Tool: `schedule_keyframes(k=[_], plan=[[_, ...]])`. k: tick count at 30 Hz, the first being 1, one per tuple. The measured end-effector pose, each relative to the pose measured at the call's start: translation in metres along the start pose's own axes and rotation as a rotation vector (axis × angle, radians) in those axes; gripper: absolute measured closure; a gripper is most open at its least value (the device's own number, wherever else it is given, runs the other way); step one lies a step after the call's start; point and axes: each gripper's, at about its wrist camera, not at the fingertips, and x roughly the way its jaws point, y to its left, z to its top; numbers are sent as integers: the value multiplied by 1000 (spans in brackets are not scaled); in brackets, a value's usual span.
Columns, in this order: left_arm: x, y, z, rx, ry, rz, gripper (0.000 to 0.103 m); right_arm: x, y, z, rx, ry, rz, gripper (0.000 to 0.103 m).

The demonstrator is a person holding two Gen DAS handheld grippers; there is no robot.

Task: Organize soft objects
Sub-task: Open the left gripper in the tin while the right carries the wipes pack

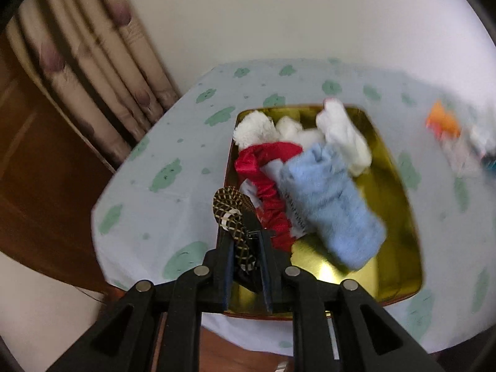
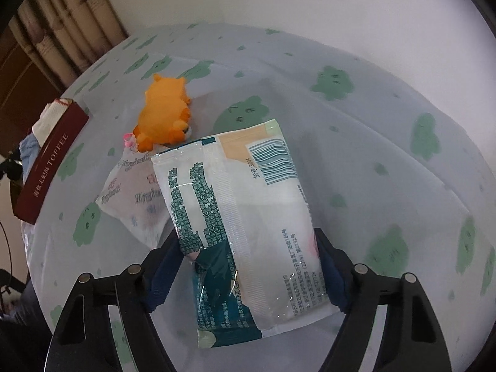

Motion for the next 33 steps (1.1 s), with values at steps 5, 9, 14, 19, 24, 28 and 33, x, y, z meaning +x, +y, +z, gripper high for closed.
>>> schedule_keyframes(k=[5, 9, 14, 19, 24, 28, 33], plan=[[4, -32, -7, 156, 18, 125, 80, -40, -9, -18, 73, -85, 34, 25], [-2, -65, -16, 314, -50, 205, 56, -63, -1, -24, 87, -132, 48, 25], [-10, -95, -24, 416, -112, 253, 48, -78, 26, -25, 64, -166, 81, 25], [-29, -74, -26, 305, -131, 159, 48, -90, 63, -23, 16, -194, 102, 25], [-57, -28, -20, 83, -199, 28, 47, -99, 104, -14, -20, -227, 152, 25], [-75, 23, -23, -159, -232, -46, 47, -99, 156, -5, -90, -238, 221, 25], [-73, 46, -44, -258, -211, -32, 47, -87, 228, 11, -182, -232, 315, 25]])
